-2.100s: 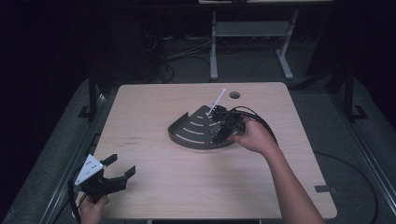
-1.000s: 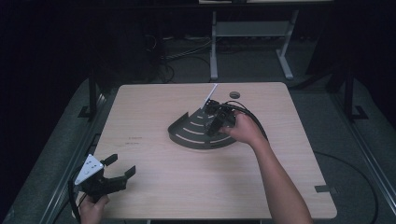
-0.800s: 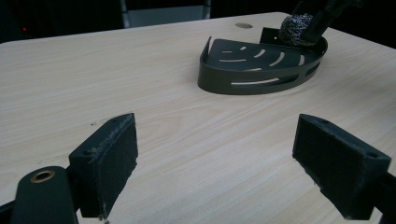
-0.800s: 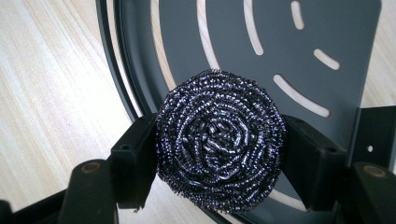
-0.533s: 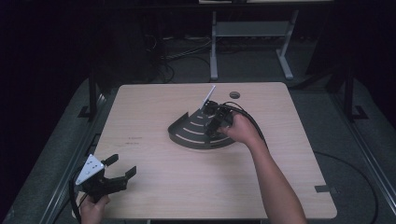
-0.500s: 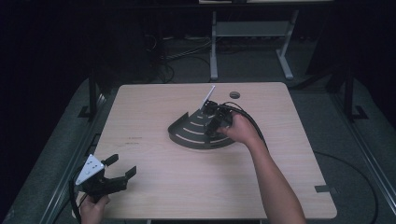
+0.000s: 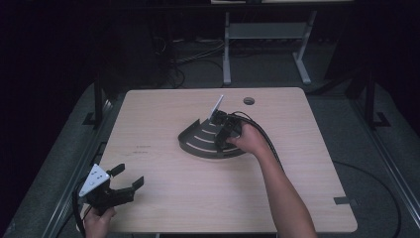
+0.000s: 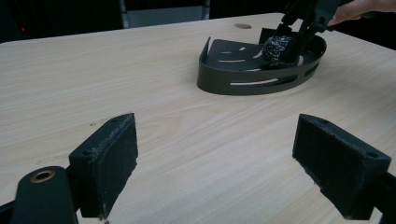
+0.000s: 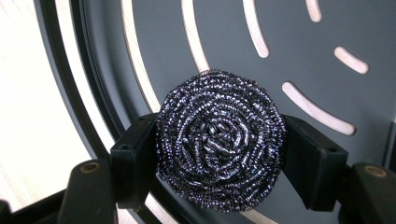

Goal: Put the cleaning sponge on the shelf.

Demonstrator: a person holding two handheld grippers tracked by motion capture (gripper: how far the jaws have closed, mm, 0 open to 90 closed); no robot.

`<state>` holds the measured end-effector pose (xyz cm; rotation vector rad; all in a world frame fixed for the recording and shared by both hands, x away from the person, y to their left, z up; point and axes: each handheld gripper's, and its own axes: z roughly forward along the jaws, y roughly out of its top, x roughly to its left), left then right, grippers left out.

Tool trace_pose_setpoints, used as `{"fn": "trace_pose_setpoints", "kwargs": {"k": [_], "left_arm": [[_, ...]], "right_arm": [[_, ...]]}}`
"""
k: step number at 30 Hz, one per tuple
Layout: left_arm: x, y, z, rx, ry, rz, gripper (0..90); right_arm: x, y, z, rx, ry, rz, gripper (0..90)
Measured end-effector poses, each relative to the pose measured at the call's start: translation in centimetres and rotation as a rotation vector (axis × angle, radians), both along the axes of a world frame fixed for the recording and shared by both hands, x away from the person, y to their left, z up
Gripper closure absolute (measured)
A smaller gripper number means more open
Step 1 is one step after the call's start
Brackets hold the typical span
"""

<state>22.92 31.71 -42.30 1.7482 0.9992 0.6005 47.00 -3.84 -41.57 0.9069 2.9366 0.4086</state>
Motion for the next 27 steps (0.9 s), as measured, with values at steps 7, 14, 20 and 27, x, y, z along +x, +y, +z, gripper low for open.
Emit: {"fn": "trace_pose_setpoints", "kwargs": {"k": [7,14,20,27], "left_arm": [[0.0,0.0,0.0,0.001,0.0,-0.001,13.3],[0.0,0.1,-0.1,0.0,0.003,0.0,13.3],[0.0,0.1,-0.1,-0.002,0.003,0.003,13.3],[0.1,0.1,-0.1,-0.003,0.006,0.005,13.3]], "right_arm": [[0.3,0.0,-0.5,0.0,0.007,-0.02,31.3],[0.5,-0.3,-0.9,0.008,0.007,-0.039,31.1],[0.6,-0.4,-1.0,0.011,0.008,-0.044,30.9],[0.6,-0.5,-1.1,0.008,0.01,-0.044,31.0]]}}
